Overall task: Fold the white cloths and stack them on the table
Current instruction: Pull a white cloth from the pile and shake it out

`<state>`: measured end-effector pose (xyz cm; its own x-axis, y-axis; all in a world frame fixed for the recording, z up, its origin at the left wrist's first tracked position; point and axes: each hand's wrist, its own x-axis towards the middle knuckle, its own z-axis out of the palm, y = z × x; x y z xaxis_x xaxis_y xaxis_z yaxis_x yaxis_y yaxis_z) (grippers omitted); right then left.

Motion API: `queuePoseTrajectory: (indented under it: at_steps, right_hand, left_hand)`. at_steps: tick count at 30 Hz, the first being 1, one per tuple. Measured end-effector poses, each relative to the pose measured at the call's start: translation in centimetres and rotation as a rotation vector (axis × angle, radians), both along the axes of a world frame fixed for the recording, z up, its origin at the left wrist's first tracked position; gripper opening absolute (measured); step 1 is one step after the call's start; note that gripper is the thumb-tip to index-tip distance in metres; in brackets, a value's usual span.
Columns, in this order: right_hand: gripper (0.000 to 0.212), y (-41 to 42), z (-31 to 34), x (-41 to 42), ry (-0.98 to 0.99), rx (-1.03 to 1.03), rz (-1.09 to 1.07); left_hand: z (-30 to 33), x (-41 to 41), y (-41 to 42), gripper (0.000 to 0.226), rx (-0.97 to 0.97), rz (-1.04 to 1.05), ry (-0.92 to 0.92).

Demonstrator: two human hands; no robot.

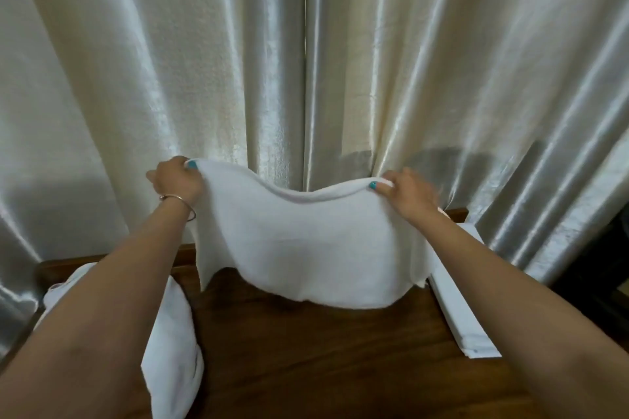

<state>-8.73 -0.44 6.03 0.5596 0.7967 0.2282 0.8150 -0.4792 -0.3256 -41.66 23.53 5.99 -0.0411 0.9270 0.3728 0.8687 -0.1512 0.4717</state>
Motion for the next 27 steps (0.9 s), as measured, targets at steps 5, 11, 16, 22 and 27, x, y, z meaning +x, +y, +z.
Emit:
queuePoseTrajectory:
  at_steps: [5, 11, 16, 22, 27]
  right_hand:
    - [0.032, -1.5, 2.1, 0.0, -0.178, 0.320, -0.032]
    - [0.022, -6.2, -9.3, -2.4, -0.414, 0.201, 0.268]
    - [0.028, -11.2, -20.9, -6.6, -0.102, -0.172, 0.407]
    - [0.034, -13.8, -25.2, -9.2, -0.023, -0.483, 0.436]
    - [0.044, -13.8, -25.1, -9.5, 0.023, -0.612, 0.446]
  left_hand:
    - [1.1, -3.4, -0.5, 0.029, 0.279, -0.085, -0.153]
    - [-10.7, -11.8, -4.8, 0.023, 0.098, -0.227, -0.092]
    - [-19.5, -18.0, -10.6, 0.011, -0.241, -0.318, 0.143]
    - [-22.8, -19.8, -13.8, 0.027, -0.244, -0.502, 0.592]
    - [-21.9, -18.8, -15.5, 0.048, -0.068, -0.586, 0.793]
